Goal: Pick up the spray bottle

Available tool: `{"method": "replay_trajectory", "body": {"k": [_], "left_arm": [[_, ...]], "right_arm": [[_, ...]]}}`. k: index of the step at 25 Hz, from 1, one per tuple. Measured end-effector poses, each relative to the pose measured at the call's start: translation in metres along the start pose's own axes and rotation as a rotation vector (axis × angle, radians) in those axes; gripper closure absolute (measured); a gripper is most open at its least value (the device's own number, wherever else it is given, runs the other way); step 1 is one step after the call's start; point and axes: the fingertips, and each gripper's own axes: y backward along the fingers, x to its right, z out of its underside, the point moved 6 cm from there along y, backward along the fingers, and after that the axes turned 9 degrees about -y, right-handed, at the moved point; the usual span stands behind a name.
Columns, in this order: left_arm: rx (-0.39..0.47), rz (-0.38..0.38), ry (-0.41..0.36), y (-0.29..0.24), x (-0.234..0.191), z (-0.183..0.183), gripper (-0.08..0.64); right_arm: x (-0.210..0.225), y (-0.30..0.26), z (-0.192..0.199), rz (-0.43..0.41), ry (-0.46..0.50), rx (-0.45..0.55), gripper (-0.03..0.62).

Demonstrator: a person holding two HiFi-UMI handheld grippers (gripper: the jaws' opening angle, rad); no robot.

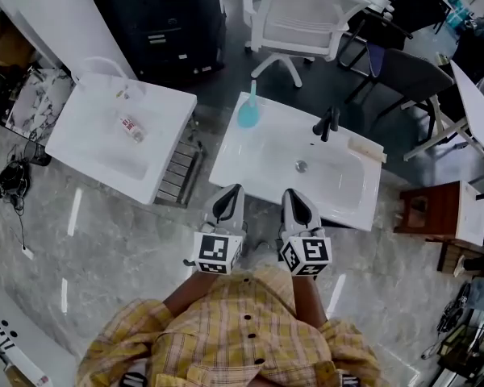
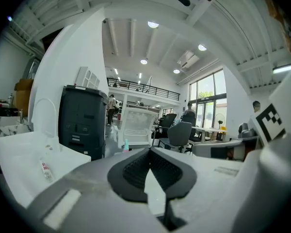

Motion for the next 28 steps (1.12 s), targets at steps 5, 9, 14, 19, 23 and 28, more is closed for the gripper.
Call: {"method": "replay_trajectory", "body": {"k": [5, 9, 14, 19, 23, 28], "left_arm": [[-0.023, -0.002, 0.018, -0.018, -0.014, 0.001, 0.56], [-0.038, -0.008, 0.014, -0.04, -0.019, 0.004, 0.56], [-0.056, -0.013, -0.021, -0.071, -0.024, 0.004, 0.56], [-0.068, -0.038, -0.031, -0.1, -0.033, 0.0, 0.56], [-0.078, -0.047, -0.038, -0.12, -0.04, -0.001, 0.56], [-0.099, -0.068, -0.033, -0.142, -0.051, 0.003, 0.56]], "right_arm": [[0.004, -0.021, -0.002, 0.008, -0.01, -0.02, 0.592], [0.014, -0.038, -0.006, 0.001, -0.012, -0.014, 0.592], [0.026, -0.064, -0.014, -0.021, -0.014, -0.012, 0.592], [0.041, -0.088, -0.024, -0.042, -0.014, -0.017, 0.592], [0.054, -0.108, -0.026, -0.05, -0.014, -0.033, 0.592], [0.063, -0.13, -0.027, -0.067, -0.022, -0.043, 0.592]]}}
